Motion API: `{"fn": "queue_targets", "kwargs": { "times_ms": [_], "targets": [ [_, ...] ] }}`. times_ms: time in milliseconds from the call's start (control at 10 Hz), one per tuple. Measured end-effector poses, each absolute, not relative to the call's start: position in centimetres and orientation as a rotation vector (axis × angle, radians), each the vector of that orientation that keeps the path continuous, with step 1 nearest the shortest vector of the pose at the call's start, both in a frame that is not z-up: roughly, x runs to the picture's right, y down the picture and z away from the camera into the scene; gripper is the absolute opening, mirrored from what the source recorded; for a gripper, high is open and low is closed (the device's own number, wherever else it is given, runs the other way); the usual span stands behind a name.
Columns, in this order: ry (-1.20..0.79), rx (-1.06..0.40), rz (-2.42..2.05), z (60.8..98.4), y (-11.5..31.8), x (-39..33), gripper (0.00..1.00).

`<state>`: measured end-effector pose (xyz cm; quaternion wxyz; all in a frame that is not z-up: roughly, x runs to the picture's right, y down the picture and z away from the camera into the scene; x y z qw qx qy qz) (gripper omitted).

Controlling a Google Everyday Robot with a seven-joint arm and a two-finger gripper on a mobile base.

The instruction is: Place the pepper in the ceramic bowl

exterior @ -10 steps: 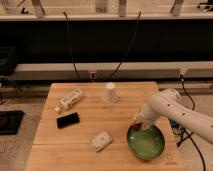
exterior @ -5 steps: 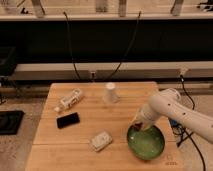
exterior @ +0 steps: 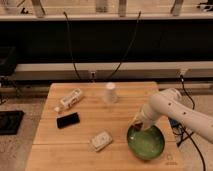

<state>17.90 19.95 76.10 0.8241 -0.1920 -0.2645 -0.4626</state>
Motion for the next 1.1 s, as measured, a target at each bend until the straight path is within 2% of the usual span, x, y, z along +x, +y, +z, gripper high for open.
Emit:
{"fn": "queue_targets", "kwargs": {
  "times_ms": [400,600,800,1100],
  "targets": [
    [-0.567,-0.409,-0.982,76.03,19.92,17.93,0.12],
    [-0.571,-0.410,-0.981,75.99,19.94,17.94,0.24],
    [-0.574,-0.412,-0.980,75.92,19.99,17.99,0.20],
    [-0.579,-0.413,-0.977,75.85,20.01,18.03,0.20]
  ]
}}
